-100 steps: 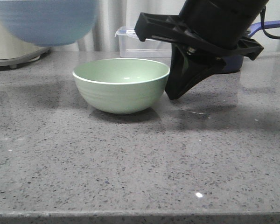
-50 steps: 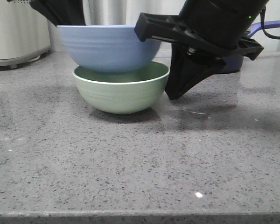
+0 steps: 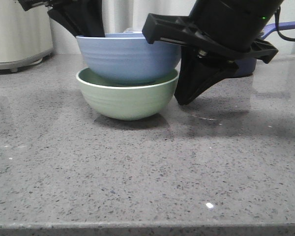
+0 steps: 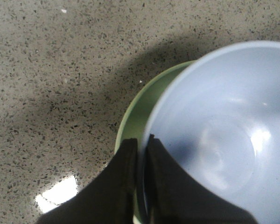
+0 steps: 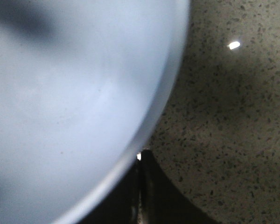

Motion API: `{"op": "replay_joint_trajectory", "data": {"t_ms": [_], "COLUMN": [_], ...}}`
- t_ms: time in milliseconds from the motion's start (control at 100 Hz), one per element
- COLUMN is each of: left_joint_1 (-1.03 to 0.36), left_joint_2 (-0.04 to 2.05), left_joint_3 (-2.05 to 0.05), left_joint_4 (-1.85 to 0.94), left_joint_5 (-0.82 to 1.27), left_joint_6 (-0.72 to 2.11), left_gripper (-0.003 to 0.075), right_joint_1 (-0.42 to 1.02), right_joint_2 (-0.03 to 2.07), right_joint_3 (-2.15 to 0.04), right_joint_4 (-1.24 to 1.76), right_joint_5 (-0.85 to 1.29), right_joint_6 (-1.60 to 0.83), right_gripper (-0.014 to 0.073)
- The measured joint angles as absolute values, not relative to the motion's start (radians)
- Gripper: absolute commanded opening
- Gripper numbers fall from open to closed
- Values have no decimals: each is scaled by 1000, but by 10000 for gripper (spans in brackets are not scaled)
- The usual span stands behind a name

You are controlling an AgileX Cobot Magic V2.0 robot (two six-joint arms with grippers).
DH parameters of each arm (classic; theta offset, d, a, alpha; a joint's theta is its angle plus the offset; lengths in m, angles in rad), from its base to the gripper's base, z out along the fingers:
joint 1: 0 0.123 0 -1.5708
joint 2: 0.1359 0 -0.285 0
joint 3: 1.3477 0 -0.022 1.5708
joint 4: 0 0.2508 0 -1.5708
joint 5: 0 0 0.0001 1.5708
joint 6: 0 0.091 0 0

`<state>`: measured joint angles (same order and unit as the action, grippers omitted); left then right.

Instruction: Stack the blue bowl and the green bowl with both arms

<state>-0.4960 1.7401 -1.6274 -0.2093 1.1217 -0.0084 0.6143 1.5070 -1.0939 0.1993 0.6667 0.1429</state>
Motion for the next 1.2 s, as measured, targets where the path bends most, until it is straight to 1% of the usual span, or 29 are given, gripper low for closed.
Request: {"op": "replay_joint_trajectory", "data": {"t_ms": [100,170,370,430,830,1050,1200], "left_joint_1": [-496,-496,-496,-496,-496,-486,-422], "left_joint_2": [1740,1740,1740,1740,1725,1626,1521], "left_joint_3": [-1627,-1627,-1627,-1627,-1627,-1597,-1503], "left_joint_4": [-209,-209,-211,-211,-182,-93,-82], "left_joint_5": [1122,1122,1122,1122,1140,1114,1070], "left_joint_6": [-8,-8,-8,-8,-8,-40,-47], "left_gripper": [-16,23,274,307,302,302,302], "right_joint_1": [614,614,614,614,614,605,559], "right_joint_2": [1507,1507,1507,1507,1507,1471,1413], "right_joint_3": [-1094,-1094,-1094,-1094,-1094,-1094,-1089], "right_joint_4": [199,199,199,199,199,191,173], "right_joint_5": [667,667,668,668,668,679,712], "right_joint_6": [143,143,143,143,143,143,143], "right_gripper": [-81,-81,-81,-81,-81,-81,-81]}}
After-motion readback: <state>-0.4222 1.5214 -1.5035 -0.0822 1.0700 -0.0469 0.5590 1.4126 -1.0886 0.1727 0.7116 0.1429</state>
